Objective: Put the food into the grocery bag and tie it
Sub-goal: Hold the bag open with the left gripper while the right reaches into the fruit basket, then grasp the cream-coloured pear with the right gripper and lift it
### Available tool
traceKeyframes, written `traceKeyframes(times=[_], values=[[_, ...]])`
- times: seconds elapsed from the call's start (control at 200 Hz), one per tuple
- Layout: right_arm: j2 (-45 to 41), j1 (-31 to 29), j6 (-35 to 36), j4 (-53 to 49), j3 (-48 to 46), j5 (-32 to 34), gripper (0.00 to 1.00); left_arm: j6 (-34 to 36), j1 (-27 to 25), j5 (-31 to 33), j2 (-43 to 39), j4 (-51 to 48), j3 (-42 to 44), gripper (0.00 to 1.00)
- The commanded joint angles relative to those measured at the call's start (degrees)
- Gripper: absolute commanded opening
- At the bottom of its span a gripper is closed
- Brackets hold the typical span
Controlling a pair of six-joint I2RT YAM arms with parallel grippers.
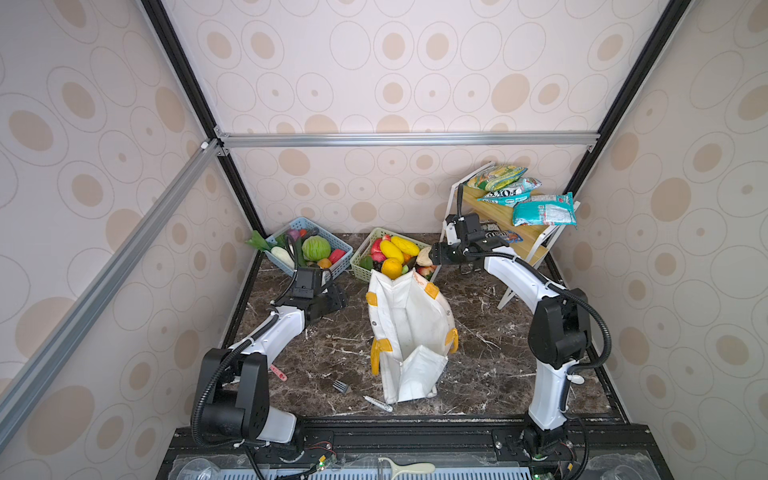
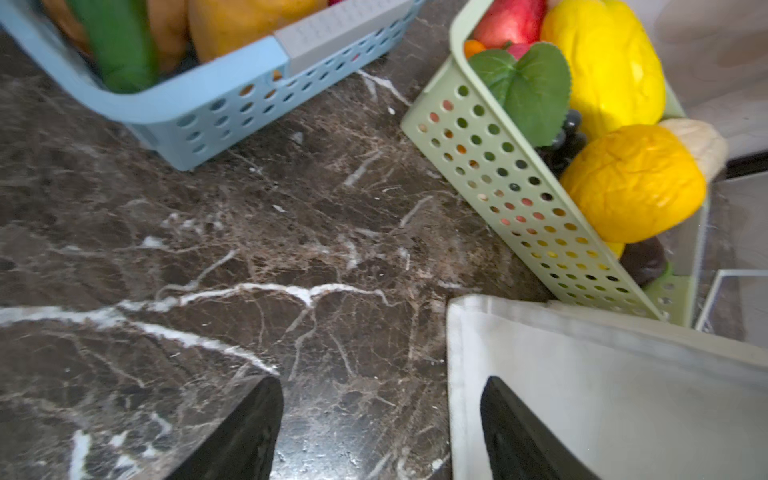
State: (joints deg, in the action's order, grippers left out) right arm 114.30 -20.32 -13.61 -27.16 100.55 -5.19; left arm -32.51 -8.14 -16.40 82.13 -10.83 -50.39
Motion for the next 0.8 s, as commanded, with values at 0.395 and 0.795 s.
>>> traceKeyframes(times=[0.395,0.795], values=[[16.4,-2.1,4.1,-5.4,18.1,6.3,0.83,2.7,-10.7,-6.7,-4.2,-10.5,-12.0,0.83],[25.3,-4.4,6.5,-7.6,23.3,11.4,0.79,1.3,-16.6,6.8,0.4,-16.8,-13.8,0.61]])
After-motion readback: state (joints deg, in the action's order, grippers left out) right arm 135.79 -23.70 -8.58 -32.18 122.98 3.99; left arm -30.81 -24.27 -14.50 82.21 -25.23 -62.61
